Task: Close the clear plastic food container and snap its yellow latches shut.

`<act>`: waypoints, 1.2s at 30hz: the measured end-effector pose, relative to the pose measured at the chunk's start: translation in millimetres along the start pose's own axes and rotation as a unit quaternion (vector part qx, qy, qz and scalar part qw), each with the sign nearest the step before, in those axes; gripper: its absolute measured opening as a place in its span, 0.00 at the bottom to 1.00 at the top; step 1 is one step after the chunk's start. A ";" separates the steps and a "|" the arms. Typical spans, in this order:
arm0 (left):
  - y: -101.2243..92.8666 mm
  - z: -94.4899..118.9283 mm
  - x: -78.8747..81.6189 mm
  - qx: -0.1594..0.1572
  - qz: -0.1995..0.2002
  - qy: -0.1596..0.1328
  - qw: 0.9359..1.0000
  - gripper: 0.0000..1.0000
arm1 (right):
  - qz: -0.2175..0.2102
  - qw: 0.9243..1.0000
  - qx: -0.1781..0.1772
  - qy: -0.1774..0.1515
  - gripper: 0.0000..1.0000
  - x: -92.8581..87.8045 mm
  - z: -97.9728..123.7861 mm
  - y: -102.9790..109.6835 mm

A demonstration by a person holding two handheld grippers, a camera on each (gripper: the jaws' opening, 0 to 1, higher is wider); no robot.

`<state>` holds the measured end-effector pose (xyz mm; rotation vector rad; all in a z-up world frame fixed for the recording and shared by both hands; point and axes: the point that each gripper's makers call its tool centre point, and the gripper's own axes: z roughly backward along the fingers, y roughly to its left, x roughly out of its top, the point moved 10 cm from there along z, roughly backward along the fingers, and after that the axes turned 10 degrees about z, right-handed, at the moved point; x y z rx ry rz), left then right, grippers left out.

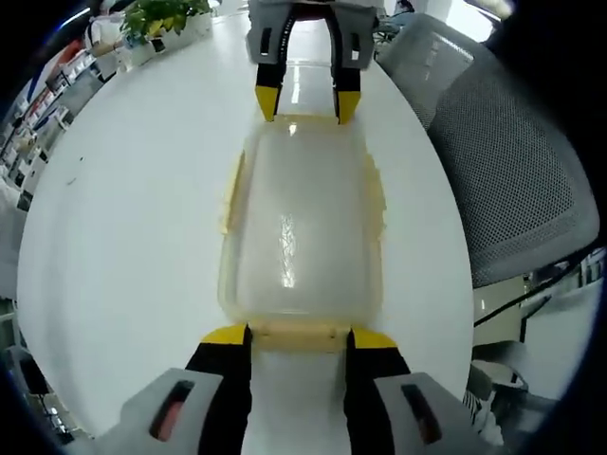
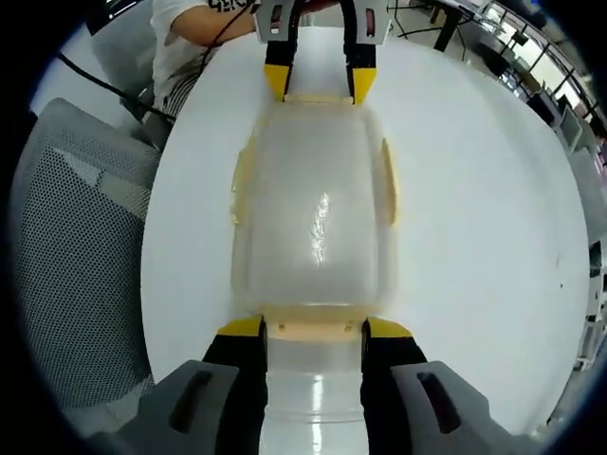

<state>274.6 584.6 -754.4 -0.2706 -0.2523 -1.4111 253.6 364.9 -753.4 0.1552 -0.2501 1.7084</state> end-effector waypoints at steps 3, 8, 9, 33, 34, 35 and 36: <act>-4.5 2.7 0.0 -0.001 0.008 0.002 1.000 0.33 | 0.007 1.000 0.009 -0.022 0.34 -1.7 6.5 -1.3; -9.8 22.8 -0.5 0.004 0.014 -0.007 1.000 0.33 | 0.013 0.999 0.006 -0.038 0.35 3.9 23.5 1.5; -12.0 29.1 0.8 0.002 0.015 -0.008 1.000 0.33 | 0.014 0.999 0.007 -0.039 0.35 5.3 26.4 1.6; -6.3 76.4 29.6 0.022 0.000 -0.015 1.000 0.33 | 0.020 0.999 -0.014 -0.039 0.35 7.2 73.8 -9.4; -6.4 76.0 30.0 0.022 0.000 -0.015 1.000 0.33 | 0.020 0.999 -0.013 -0.038 0.35 6.3 74.0 -9.5; -6.3 75.0 31.0 0.021 -0.001 -0.015 1.000 0.33 | 0.019 0.999 -0.012 -0.038 0.35 4.9 74.3 -9.2; -6.1 74.8 31.6 0.022 -0.001 -0.015 1.000 0.33 | 0.019 0.999 -0.013 -0.039 0.35 3.8 74.7 -8.9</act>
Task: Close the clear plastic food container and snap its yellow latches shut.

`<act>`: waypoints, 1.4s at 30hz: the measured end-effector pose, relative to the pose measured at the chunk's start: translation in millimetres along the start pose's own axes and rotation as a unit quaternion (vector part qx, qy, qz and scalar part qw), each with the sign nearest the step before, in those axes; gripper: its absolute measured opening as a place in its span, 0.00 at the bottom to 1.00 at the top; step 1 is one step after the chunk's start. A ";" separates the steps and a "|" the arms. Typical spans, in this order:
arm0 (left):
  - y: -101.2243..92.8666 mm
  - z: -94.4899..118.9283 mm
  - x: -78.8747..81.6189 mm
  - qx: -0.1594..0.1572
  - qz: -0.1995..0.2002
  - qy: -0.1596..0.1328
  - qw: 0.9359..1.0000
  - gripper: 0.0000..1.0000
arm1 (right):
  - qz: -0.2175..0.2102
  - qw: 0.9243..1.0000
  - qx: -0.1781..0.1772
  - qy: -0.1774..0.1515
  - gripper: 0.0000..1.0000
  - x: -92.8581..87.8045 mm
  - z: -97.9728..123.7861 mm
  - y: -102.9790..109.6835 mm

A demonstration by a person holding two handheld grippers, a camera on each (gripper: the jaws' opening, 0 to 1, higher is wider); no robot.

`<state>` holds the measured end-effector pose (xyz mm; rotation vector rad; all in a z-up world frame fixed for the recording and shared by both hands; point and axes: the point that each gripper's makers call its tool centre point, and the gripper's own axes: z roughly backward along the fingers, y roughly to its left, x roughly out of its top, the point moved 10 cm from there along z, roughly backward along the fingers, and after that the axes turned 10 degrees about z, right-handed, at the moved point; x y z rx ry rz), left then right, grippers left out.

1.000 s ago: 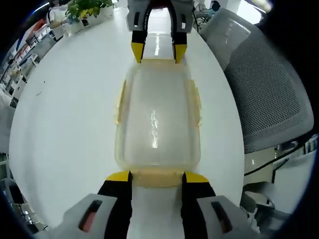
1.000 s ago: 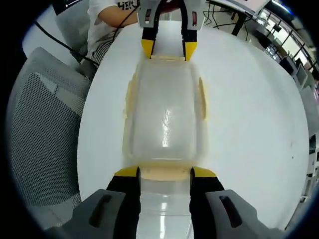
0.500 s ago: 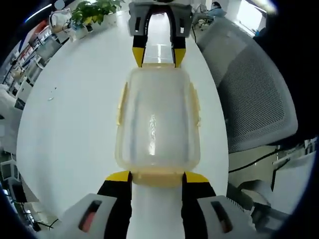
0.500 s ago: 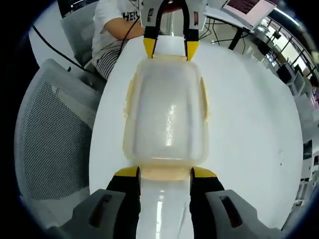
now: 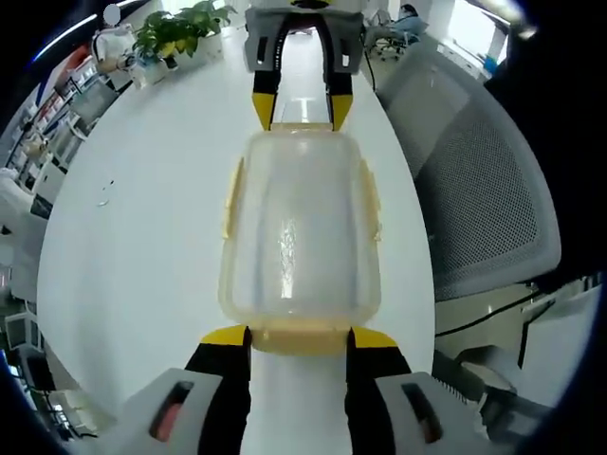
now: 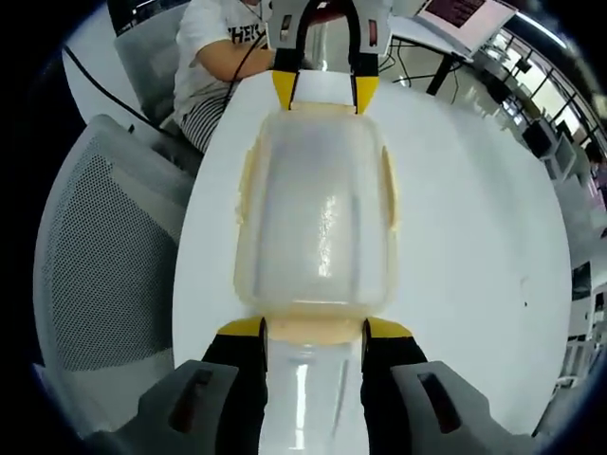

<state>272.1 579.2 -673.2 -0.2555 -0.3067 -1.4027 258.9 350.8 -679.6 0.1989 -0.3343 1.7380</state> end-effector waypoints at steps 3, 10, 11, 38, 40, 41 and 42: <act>0.9 -4.0 2.8 -0.002 0.003 -0.001 1.000 0.33 | 0.001 1.000 0.001 -0.002 0.35 -4.7 2.1 0.2; -3.5 -7.3 17.3 -0.003 0.010 0.001 1.000 0.33 | 0.003 1.000 0.005 -0.005 0.35 -18.9 6.7 0.5; -4.8 -8.5 20.9 -0.005 0.012 0.001 1.000 0.33 | 0.003 1.000 0.007 -0.005 0.35 -22.3 7.6 1.3; -20.9 -47.8 97.0 -0.017 0.003 0.010 1.000 0.33 | -0.014 1.000 0.012 -0.009 0.35 -102.9 29.2 27.5; -22.3 -51.2 104.2 -0.019 0.002 0.010 1.000 0.33 | -0.016 1.000 0.012 -0.008 0.35 -109.6 30.9 29.8; -22.4 -52.7 107.0 -0.019 0.002 0.009 1.000 0.33 | -0.016 1.000 0.011 -0.005 0.35 -113.4 31.9 31.3; -23.2 -55.2 111.1 -0.020 0.000 0.010 1.000 0.33 | -0.017 1.000 0.012 -0.003 0.35 -116.0 32.6 32.0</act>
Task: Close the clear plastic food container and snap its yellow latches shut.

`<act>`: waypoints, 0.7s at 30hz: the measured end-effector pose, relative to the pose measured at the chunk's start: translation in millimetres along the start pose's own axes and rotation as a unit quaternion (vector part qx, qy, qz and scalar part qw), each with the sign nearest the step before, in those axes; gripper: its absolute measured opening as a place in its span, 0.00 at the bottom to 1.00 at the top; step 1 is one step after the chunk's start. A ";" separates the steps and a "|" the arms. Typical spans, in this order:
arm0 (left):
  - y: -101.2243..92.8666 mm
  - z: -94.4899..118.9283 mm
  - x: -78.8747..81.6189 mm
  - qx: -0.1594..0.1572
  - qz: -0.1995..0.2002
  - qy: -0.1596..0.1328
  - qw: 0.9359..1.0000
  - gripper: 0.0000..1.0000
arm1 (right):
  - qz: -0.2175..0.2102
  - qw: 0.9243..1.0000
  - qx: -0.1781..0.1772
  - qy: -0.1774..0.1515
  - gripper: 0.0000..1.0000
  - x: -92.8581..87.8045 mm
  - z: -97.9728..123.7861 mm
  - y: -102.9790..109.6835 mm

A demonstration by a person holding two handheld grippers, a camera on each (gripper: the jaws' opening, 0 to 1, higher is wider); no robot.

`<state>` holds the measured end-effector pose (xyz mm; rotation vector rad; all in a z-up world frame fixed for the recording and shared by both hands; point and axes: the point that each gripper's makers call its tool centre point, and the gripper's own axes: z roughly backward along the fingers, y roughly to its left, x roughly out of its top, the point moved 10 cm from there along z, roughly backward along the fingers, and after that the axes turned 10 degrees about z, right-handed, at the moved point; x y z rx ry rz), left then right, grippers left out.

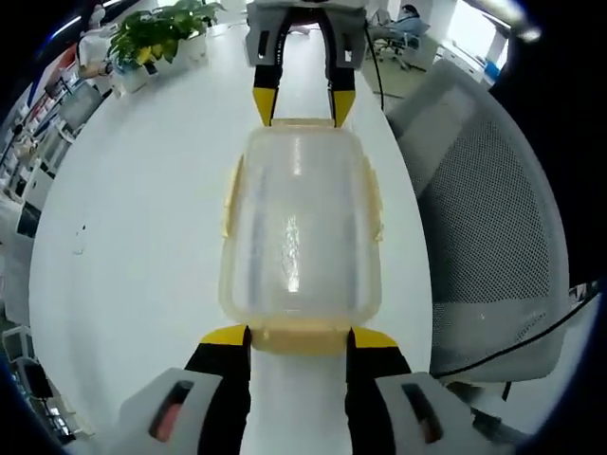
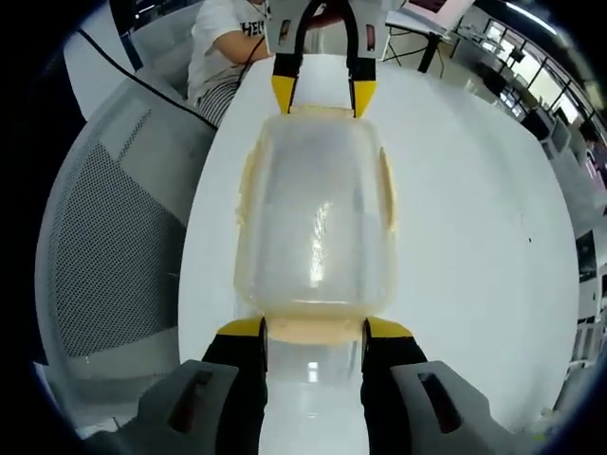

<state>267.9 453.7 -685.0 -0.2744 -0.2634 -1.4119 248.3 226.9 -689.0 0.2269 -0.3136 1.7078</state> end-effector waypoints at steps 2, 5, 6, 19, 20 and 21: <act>-0.6 -3.4 5.2 -0.001 -0.002 0.002 1.000 0.33 | -0.002 1.000 0.001 0.001 0.35 -5.3 1.2 1.3; -1.2 -9.3 16.0 -0.003 -0.007 0.002 1.000 0.33 | -0.006 1.000 -0.001 0.003 0.35 -16.4 4.6 4.8; -1.4 -10.7 18.8 -0.003 -0.007 0.002 1.000 0.33 | -0.007 1.000 -0.002 0.003 0.35 -19.5 5.8 6.0; -10.1 -27.6 60.0 -0.006 -0.022 -0.003 1.000 0.34 | -0.020 1.000 -0.012 0.008 0.35 -61.3 18.8 21.4; -10.6 -28.1 62.4 -0.006 -0.022 -0.003 1.000 0.34 | -0.019 1.000 -0.013 0.008 0.35 -63.0 19.5 22.1; -11.1 -28.7 63.7 -0.006 -0.022 -0.003 1.000 0.34 | -0.018 1.000 -0.014 0.007 0.35 -64.4 20.5 22.6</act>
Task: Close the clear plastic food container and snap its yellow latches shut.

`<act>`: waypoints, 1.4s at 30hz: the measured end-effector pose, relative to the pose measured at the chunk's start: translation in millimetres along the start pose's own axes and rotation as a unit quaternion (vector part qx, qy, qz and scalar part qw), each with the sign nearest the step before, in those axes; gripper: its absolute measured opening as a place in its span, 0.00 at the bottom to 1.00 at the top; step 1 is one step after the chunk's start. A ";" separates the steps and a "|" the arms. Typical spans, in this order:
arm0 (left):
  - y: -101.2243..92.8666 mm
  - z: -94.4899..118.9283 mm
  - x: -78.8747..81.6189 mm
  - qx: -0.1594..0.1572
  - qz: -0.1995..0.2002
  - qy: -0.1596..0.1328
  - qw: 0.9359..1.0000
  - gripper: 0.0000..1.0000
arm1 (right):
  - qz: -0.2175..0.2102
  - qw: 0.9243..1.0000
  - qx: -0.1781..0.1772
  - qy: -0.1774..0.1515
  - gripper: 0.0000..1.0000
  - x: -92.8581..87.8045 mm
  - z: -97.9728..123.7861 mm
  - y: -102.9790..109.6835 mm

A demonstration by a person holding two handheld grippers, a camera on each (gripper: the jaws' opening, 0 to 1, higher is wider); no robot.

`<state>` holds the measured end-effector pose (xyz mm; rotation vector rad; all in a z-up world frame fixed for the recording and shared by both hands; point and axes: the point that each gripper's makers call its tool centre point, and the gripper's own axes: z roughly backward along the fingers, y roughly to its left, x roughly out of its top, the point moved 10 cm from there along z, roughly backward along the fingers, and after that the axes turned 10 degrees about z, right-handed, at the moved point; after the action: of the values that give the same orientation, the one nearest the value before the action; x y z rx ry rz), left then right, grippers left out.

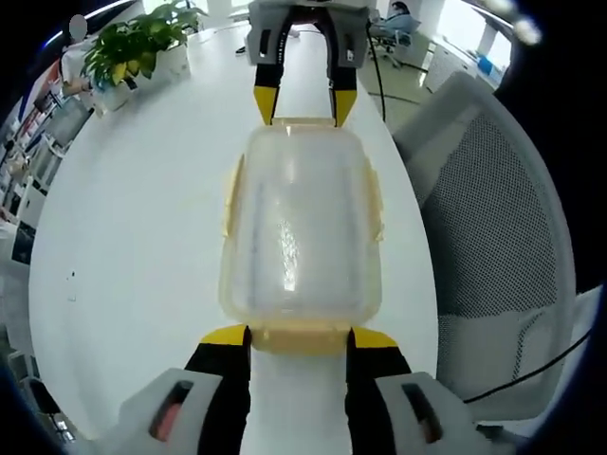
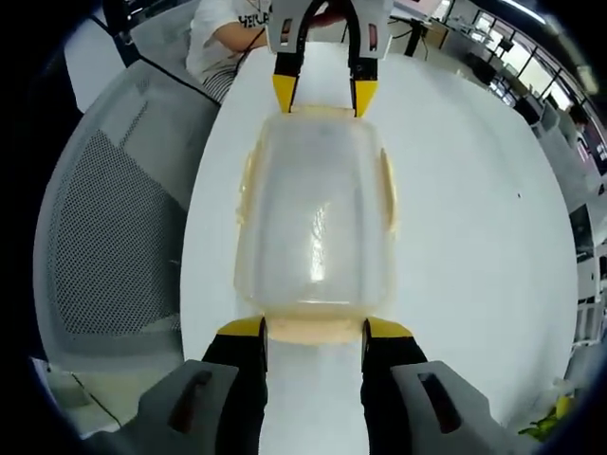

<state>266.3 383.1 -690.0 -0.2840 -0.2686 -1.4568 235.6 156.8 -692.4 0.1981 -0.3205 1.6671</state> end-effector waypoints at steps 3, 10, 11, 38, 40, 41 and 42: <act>-1.2 -1.4 3.8 0.002 0.000 0.000 1.000 0.34 | 0.001 1.000 -0.004 -0.002 0.35 -3.8 2.4 1.4; -4.1 -3.1 6.2 0.001 -0.001 0.002 1.000 0.33 | 0.009 1.000 -0.014 0.000 0.35 -6.4 2.3 5.9; -3.6 -3.3 6.4 0.002 -0.001 0.002 1.000 0.34 | 0.006 1.000 -0.013 -0.002 0.35 -7.1 2.4 5.6; -2.9 -12.9 10.2 0.002 0.003 0.003 1.000 0.34 | -0.007 0.999 -0.013 -0.034 0.35 -21.8 -0.1 5.7; -2.5 -12.5 10.3 0.000 0.004 0.002 1.000 0.34 | -0.011 0.999 -0.011 -0.045 0.36 -24.7 -0.5 4.7; -2.4 -12.6 10.5 -0.001 0.004 0.001 1.000 0.34 | -0.010 0.999 -0.011 -0.050 0.36 -25.9 -0.8 5.4; -2.4 -12.6 10.5 -0.002 0.005 0.001 1.000 0.34 | -0.010 0.999 -0.011 -0.052 0.36 -26.2 -0.8 5.6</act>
<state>265.1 368.7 -698.1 -0.2857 -0.2619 -1.4472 233.4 131.9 -701.9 0.2710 -0.4132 1.6364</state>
